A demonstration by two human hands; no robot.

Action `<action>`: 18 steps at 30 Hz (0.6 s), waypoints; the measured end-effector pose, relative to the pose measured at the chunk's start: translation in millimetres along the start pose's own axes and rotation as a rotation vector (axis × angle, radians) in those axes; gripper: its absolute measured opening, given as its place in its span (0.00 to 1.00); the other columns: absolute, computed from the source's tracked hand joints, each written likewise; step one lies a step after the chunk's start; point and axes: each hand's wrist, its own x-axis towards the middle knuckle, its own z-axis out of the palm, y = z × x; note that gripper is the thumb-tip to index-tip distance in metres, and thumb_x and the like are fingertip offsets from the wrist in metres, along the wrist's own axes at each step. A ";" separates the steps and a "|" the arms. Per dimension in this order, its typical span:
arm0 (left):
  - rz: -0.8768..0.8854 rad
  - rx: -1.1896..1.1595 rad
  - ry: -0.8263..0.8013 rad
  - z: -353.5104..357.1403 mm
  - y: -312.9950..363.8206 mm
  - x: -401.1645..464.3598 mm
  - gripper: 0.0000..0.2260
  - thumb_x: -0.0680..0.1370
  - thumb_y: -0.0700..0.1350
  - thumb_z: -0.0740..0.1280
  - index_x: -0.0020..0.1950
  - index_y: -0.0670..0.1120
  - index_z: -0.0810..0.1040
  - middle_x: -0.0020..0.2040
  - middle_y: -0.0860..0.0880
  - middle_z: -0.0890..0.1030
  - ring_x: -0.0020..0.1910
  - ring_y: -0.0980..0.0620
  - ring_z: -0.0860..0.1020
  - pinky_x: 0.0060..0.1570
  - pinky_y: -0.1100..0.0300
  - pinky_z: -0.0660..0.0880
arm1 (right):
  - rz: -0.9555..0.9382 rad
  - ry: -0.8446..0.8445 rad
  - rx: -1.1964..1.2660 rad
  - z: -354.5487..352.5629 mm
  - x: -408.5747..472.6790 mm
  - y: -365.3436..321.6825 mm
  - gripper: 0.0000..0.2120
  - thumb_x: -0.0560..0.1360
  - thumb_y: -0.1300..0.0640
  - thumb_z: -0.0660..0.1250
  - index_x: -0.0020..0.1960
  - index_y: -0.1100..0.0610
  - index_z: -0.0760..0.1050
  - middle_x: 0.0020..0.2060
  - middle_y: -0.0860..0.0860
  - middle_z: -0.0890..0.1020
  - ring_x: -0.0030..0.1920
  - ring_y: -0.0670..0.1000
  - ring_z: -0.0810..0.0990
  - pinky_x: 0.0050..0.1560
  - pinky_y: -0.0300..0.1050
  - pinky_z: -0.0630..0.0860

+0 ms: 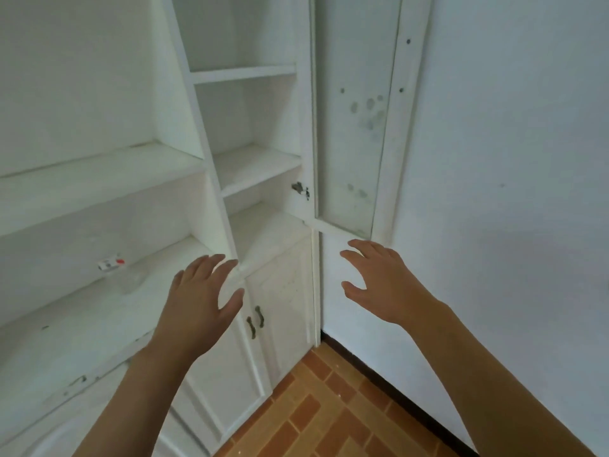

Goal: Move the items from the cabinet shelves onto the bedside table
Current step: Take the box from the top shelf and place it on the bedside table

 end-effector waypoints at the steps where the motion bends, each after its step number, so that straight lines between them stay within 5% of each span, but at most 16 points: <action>1: 0.006 0.001 -0.001 0.3 -6.0 14.1 0.28 0.80 0.64 0.54 0.76 0.53 0.72 0.76 0.49 0.73 0.76 0.45 0.68 0.74 0.41 0.67 | -0.004 0.001 0.006 -0.1 15.9 0.2 0.29 0.83 0.41 0.60 0.81 0.49 0.63 0.83 0.49 0.60 0.82 0.51 0.57 0.81 0.55 0.56; 18: -0.115 0.060 0.136 -36.4 -6.9 236.3 0.30 0.79 0.66 0.54 0.77 0.56 0.71 0.75 0.53 0.73 0.75 0.51 0.69 0.75 0.49 0.66 | -0.320 0.079 0.141 -66.4 302.1 72.6 0.30 0.82 0.43 0.65 0.81 0.48 0.64 0.82 0.46 0.60 0.82 0.48 0.57 0.81 0.52 0.55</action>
